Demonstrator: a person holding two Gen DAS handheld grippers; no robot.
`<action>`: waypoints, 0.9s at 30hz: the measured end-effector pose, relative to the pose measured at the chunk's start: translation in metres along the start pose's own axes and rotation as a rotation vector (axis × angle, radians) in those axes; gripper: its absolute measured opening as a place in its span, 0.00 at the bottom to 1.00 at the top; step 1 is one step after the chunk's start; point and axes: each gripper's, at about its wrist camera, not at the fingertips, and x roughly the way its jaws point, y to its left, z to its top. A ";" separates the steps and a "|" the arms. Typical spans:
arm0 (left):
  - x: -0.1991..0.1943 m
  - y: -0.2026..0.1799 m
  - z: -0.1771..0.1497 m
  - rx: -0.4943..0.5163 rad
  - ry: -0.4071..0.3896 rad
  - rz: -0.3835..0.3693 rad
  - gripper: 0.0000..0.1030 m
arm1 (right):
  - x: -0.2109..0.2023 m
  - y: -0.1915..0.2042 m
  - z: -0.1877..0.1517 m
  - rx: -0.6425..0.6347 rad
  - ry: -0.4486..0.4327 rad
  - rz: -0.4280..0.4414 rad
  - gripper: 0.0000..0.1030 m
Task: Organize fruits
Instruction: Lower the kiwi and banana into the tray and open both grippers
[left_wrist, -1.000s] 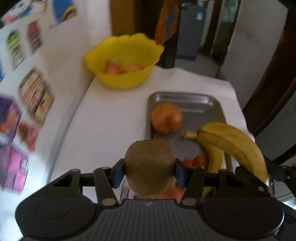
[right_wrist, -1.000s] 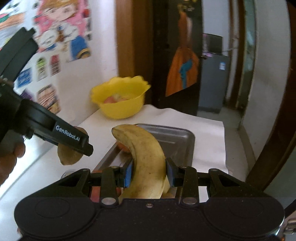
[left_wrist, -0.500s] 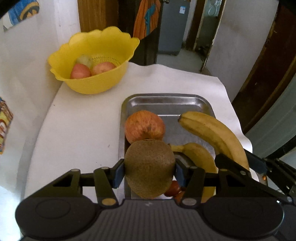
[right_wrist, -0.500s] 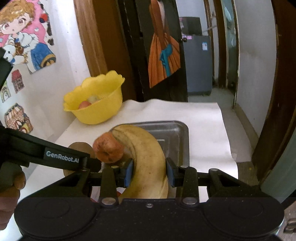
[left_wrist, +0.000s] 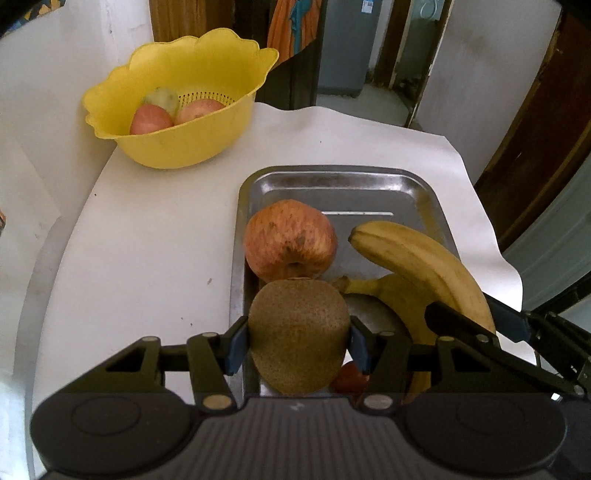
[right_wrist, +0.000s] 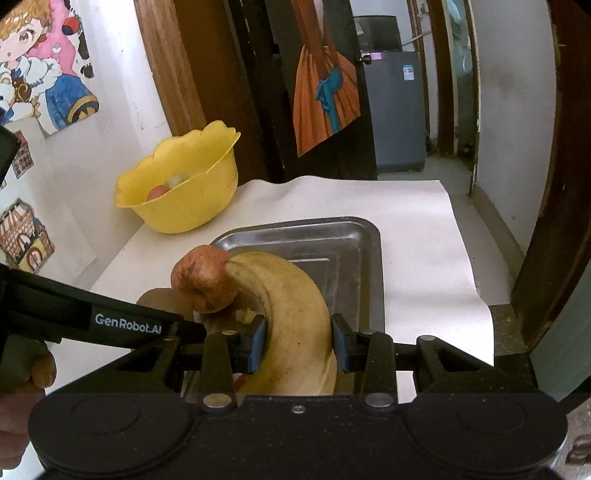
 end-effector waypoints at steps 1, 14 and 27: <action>0.001 0.000 -0.001 0.001 0.003 -0.001 0.57 | 0.001 -0.001 0.000 -0.001 0.003 0.005 0.38; 0.016 0.002 -0.011 0.032 0.016 -0.014 0.58 | 0.007 -0.003 -0.004 -0.030 0.005 0.044 0.38; -0.029 0.004 -0.045 0.001 -0.280 0.029 0.84 | -0.032 -0.013 -0.013 -0.101 -0.200 0.124 0.60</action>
